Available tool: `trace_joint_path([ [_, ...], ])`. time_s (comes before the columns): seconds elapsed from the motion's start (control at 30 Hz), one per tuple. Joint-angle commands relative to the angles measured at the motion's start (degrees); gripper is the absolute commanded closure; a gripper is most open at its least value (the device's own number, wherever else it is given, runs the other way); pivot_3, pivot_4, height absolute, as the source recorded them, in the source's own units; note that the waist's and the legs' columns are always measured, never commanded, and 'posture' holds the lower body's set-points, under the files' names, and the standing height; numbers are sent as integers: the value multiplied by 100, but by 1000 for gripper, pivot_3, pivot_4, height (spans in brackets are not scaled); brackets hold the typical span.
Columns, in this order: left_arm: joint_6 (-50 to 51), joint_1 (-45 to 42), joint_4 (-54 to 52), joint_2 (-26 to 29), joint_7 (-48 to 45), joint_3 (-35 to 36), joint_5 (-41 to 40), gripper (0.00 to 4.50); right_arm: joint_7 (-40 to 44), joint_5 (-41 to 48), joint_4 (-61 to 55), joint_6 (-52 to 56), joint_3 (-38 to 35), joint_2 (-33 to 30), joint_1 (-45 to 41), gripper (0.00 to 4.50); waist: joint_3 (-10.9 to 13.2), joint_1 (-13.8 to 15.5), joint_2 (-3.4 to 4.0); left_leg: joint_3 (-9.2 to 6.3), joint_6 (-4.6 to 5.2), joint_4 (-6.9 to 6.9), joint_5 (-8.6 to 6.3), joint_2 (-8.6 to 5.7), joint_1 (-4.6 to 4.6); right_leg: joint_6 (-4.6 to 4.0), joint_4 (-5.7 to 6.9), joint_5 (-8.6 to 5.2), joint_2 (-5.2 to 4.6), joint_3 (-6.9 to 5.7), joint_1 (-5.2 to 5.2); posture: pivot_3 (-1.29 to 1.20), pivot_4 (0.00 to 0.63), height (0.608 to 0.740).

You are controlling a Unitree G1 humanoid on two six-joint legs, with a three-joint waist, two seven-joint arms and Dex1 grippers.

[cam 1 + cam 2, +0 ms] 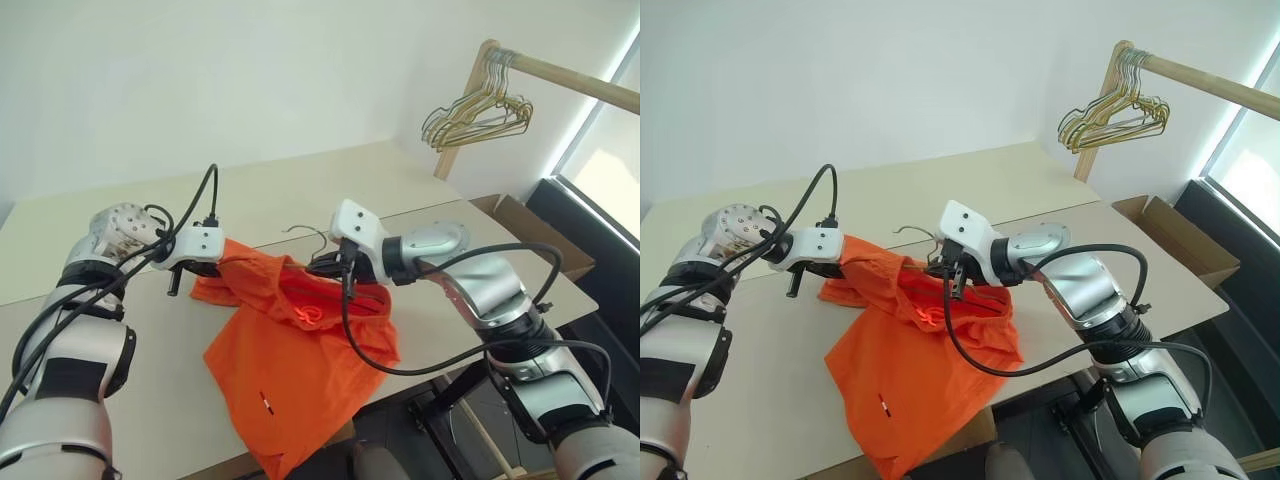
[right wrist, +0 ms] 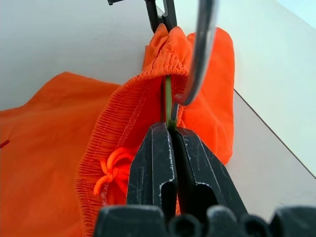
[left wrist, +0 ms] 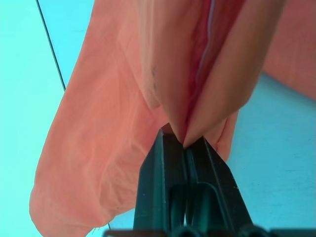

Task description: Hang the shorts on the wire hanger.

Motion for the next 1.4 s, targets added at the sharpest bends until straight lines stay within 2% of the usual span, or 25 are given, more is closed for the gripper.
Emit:
trace_joint_path([
  [0.03,16,-139,27,110,205,157,-55,4477,4,90,-252,-53,-275,-55,-30,4500,0,0,0,0,0,0,0,0,0,0,0,0,0,0,0,-165,0,740],
  [0.43,526,205,163,722,631,612,-271,4477,36,169,-402,-67,-297,-280,118,4500,-1,-34,1,0,1,0,0,1,1,0,4,0,0,0,-1,-171,0,740],
  [0.73,696,585,-6,841,729,717,-314,4477,187,192,-510,-123,-295,-385,168,4500,-1,5,0,-1,0,1,0,-1,0,0,5,0,-1,-3,-3,-151,0,740],
  [0.9,743,592,-270,618,516,829,-524,4477,223,179,-494,-142,-285,-350,131,4500,-1,8,0,-1,0,1,0,0,0,0,5,0,-1,-3,-2,-147,0,740],
  [1.0,643,604,-472,598,24,854,-726,3841,231,173,-493,-145,-284,-332,111,4500,-1,18,0,-1,0,1,0,-1,0,0,5,0,-2,-3,-2,-144,0,740],
  [1.23,659,413,-975,902,-1366,996,-1224,1564,254,156,-507,-155,-285,-351,109,4500,-1,-5,0,0,1,1,0,0,0,0,4,0,-2,-3,-3,-144,0,740],
  [1.3,621,324,-1120,1091,-1554,790,-1436,925,263,149,-496,-165,-285,-358,107,4500,-1,-8,0,0,1,1,-1,1,0,0,4,0,0,-3,-3,-141,0,740],
  [1.4,795,252,-1653,1401,-1563,192,-2315,25,276,133,-470,-180,-275,-362,82,4500,-1,3,0,0,2,0,-1,4,0,0,6,0,1,-3,-3,-140,0,740],
])
